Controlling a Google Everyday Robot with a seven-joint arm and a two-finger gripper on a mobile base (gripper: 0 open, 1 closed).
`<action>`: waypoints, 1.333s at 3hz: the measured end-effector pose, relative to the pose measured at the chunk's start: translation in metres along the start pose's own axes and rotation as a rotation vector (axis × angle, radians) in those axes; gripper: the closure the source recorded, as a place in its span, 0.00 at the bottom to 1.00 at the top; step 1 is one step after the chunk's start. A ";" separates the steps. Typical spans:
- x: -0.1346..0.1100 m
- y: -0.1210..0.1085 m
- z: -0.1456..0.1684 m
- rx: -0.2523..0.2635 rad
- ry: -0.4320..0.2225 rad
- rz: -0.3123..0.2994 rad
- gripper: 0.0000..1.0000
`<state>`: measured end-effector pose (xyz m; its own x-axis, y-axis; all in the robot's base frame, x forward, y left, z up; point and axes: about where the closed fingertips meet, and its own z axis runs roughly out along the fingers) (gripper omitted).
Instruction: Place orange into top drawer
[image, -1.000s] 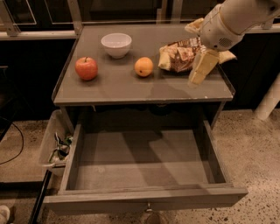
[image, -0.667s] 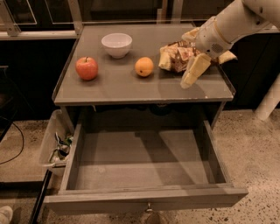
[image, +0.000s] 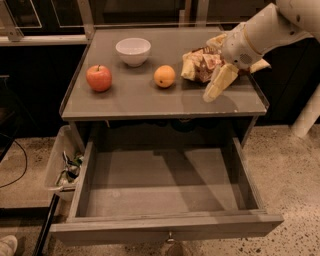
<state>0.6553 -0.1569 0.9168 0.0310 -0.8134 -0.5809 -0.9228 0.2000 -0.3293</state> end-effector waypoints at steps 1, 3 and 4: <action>-0.021 -0.009 0.027 0.001 -0.134 -0.008 0.00; -0.069 -0.022 0.077 -0.117 -0.388 -0.003 0.00; -0.066 -0.022 0.099 -0.172 -0.384 0.041 0.00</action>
Offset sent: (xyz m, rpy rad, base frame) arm 0.0610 0.1099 0.0101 0.4719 -0.0233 0.2702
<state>0.7118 -0.0538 0.8887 0.1034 -0.5377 -0.8367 -0.9759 0.1076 -0.1898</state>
